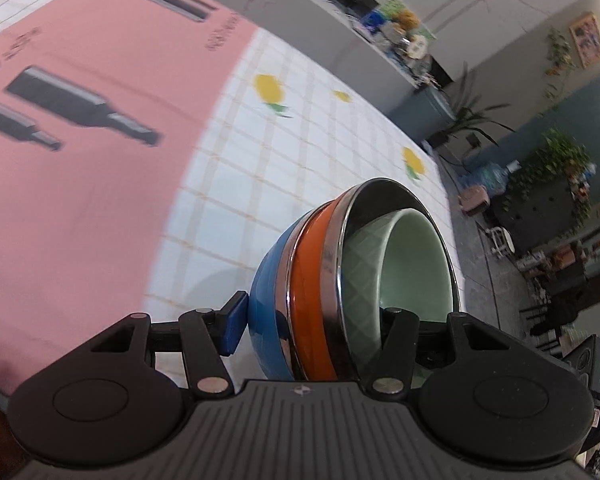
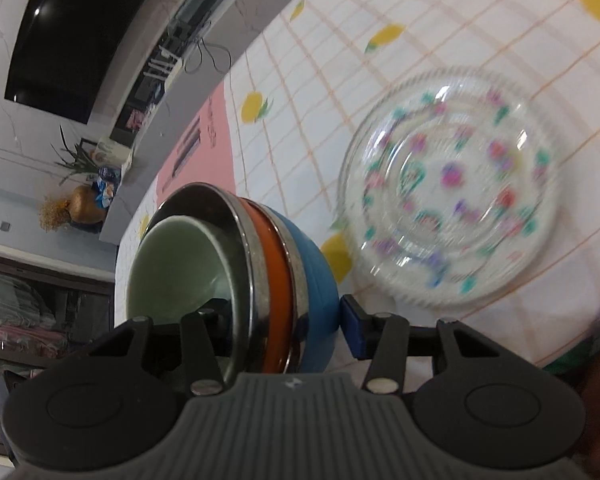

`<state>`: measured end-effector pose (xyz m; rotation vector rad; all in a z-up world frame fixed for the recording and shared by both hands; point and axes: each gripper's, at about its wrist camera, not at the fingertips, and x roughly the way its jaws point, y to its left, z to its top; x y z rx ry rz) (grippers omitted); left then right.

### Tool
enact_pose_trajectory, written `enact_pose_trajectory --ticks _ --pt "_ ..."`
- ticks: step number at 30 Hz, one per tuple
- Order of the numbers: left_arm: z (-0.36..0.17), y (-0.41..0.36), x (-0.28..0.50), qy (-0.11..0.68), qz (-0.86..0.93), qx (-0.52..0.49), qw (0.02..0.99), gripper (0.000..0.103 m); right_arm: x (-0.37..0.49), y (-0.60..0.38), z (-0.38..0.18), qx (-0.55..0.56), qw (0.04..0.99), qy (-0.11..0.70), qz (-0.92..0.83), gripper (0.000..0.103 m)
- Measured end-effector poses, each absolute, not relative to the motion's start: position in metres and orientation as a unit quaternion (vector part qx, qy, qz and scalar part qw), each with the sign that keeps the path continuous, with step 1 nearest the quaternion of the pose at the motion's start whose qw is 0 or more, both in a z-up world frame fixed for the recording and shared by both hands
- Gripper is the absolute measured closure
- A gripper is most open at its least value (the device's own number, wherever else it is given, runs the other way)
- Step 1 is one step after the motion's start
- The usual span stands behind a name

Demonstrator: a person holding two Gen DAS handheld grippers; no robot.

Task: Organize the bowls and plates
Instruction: 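Lift the bowl stack with both grippers and carry it over the plate stack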

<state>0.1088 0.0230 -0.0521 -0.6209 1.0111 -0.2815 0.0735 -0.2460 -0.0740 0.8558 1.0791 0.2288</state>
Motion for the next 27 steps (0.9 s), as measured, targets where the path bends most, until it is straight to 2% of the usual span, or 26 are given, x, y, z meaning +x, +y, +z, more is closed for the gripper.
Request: enact_pose_trajectory --ticks 13,27 --pt "-0.054 -0.054 0.143 0.493 -0.171 -0.286 0.804 0.042 0.085 -0.329 -0.05 0.377 0.784 0.485 0.088 0.054" --pt "-0.076 -0.063 0.155 0.516 -0.158 -0.297 0.788 0.042 0.098 -0.343 -0.07 0.375 0.774 0.504 0.081 0.054"
